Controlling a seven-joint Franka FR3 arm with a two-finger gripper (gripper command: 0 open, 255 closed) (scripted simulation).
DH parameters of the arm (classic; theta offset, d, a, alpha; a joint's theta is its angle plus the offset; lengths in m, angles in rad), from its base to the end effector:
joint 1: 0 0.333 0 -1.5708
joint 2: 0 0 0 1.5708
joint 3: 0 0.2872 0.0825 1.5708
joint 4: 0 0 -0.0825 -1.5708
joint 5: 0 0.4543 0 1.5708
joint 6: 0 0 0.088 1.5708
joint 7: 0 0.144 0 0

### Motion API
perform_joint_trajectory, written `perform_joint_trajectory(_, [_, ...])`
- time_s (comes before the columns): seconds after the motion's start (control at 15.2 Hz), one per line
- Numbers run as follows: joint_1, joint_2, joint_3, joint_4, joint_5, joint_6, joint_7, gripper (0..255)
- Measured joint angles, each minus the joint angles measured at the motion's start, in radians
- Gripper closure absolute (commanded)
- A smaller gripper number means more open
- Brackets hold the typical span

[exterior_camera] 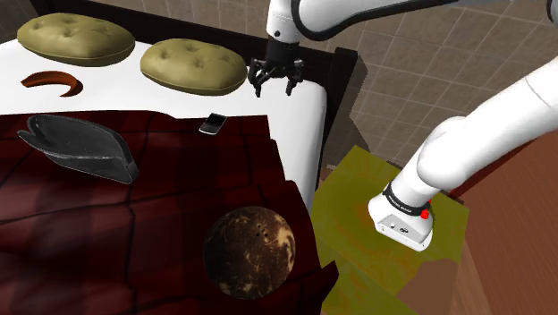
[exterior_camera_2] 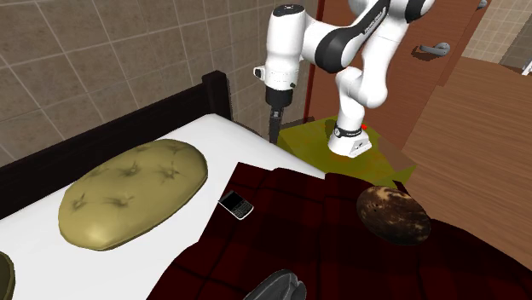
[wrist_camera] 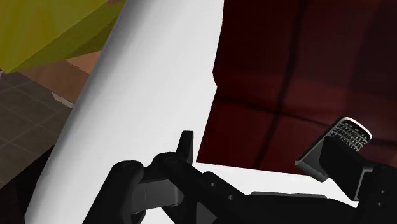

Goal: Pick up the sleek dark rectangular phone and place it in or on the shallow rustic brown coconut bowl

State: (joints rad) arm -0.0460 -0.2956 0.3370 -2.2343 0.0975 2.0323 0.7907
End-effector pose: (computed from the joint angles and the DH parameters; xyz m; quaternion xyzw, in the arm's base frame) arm 0.5259 0.1657 0.4008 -0.9617 0.2711 -0.0361 0.0170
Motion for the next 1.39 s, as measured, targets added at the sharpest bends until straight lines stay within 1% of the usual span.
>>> perform_joint_trajectory(0.2, [-0.014,0.128,0.036,0.077,-0.032,0.041,0.113,0])
perform_joint_trajectory(0.46, [-0.011,0.290,0.070,0.179,-0.088,0.082,0.276,0])
perform_joint_trajectory(0.59, [-0.006,0.378,0.073,0.246,-0.121,0.092,0.348,0])
perform_joint_trajectory(0.79, [0.012,0.505,0.065,0.346,-0.168,0.105,0.448,0])
perform_joint_trajectory(0.99, [0.048,0.642,0.049,0.479,-0.211,0.097,0.550,0])
perform_joint_trajectory(1.19, [0.067,0.720,0.032,0.550,-0.227,0.097,0.603,0])
perform_joint_trajectory(1.39, [0.076,0.757,0.025,0.562,-0.240,0.121,0.615,0])
